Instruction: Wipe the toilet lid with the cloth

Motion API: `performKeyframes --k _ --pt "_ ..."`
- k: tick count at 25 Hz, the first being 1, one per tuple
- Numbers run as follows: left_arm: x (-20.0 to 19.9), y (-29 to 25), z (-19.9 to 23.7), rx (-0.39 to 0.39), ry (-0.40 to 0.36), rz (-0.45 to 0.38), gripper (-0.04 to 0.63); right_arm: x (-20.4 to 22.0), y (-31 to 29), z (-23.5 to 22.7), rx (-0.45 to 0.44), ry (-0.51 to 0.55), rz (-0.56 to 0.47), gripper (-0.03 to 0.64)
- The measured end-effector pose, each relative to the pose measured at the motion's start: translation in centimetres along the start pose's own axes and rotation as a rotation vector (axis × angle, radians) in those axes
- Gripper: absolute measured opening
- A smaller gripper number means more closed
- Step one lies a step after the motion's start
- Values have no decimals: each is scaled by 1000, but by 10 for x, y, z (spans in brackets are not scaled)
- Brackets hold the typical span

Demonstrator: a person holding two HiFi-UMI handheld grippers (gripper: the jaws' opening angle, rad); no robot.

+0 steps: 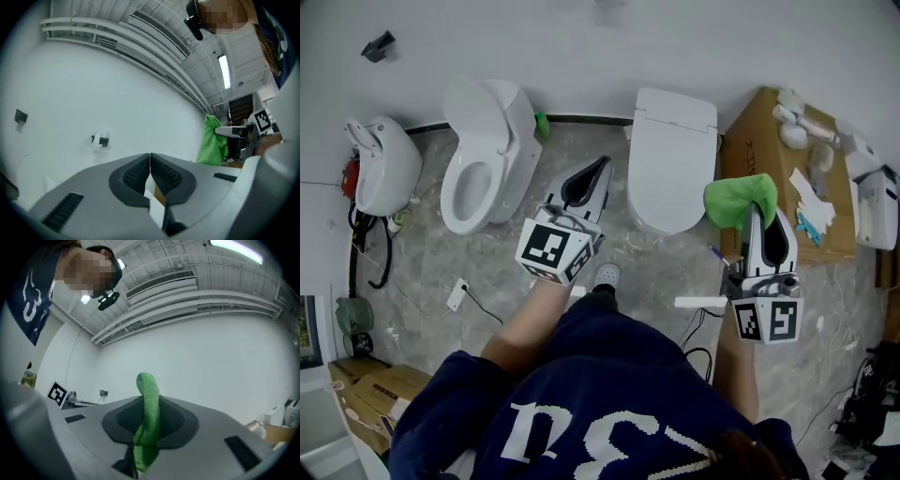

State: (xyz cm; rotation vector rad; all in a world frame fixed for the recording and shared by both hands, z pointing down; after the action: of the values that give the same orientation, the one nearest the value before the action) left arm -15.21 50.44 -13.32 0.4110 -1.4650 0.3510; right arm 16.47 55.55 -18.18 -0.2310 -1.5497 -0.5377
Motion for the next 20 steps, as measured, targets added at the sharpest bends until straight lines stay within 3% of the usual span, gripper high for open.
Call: performKeyframes --k 10,20 --pt "8 -119 88 67 2 39 21 32 -124 -35 52 -29 32 92" --pt "42 -198 99 -15 25 91 21 80 -195 -110 -32 -87 75 94"
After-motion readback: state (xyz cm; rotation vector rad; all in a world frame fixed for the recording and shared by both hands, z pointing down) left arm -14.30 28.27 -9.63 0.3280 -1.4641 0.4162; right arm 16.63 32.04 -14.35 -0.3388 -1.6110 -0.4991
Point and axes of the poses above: the fingertips, and each gripper's own axes: y backward along the fingers, z to its left, x out of its underside, the point moved 10 cm from there along y, backward along the fingers, and after that the axes turned 2 degrees about -x, right-handed, at the moved point
